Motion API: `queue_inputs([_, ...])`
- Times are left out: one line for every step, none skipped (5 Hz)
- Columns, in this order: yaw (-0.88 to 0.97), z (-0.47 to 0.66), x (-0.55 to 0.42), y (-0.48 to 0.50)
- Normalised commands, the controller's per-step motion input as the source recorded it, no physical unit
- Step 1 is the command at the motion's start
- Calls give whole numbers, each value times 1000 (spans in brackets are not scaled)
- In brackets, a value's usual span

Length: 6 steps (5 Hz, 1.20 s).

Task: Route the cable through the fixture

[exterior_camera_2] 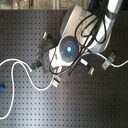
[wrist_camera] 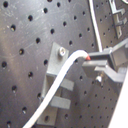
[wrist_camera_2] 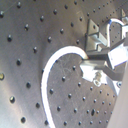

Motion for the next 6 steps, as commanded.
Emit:
queue_inputs([26, 1, 53, -188])
queue_inputs([111, -202, 194, -231])
queue_inputs([277, -275, 132, -366])
queue_inputs([280, -263, -4, -203])
queue_inputs([220, -369, -257, -32])
queue_inputs([0, -418, -404, -26])
